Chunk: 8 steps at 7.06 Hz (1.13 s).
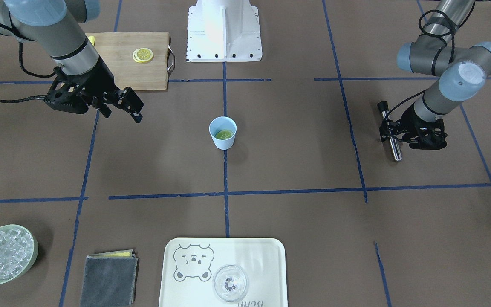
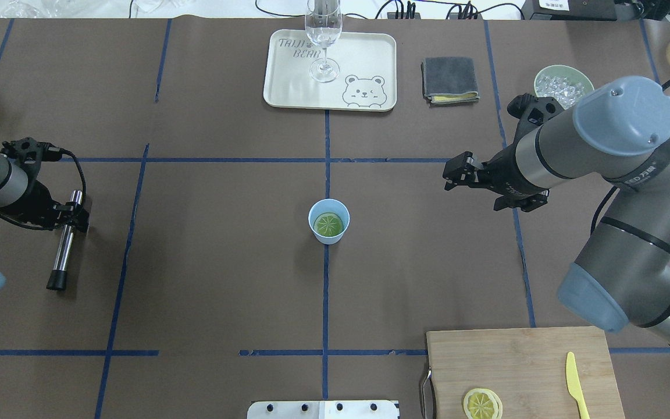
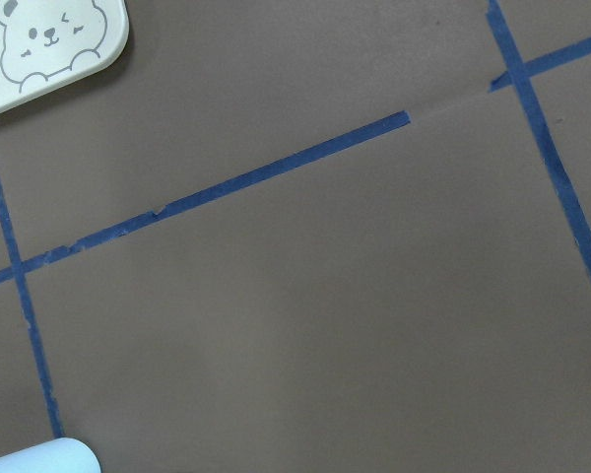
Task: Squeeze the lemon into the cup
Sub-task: 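Grasp the steel muddler upright with the left gripper, then lift the muddler and carry it over the blue cup with the left gripper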
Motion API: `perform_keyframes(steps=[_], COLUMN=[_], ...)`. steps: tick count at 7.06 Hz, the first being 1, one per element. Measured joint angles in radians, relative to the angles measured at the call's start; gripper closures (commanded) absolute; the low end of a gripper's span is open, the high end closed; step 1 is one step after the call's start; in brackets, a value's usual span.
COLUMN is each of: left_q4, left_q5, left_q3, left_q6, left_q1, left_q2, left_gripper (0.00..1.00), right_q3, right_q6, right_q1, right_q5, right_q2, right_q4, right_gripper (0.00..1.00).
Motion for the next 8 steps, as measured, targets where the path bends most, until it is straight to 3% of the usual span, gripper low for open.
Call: perform_keyframes(steps=[1, 5, 8], left_q4=[0.0, 0.007, 0.007], left_q5=[0.0, -0.001, 0.023], left_q3=[0.001, -0.045, -0.21], left_q6=[0.0, 0.001, 0.007], left_q1=[0.003, 0.01, 0.009], left_q2=[-0.001, -0.013, -0.063], left_gripper=[1.0, 1.0, 1.0], right_q3=[0.0, 0.004, 0.012], right_q6=[0.001, 0.005, 0.001], right_q1=[0.0, -0.001, 0.002], right_q5=[0.0, 0.0, 0.0], right_q2=[0.001, 0.002, 0.0], right_q4=[0.0, 0.0, 0.0], right_gripper=[0.0, 0.0, 0.0])
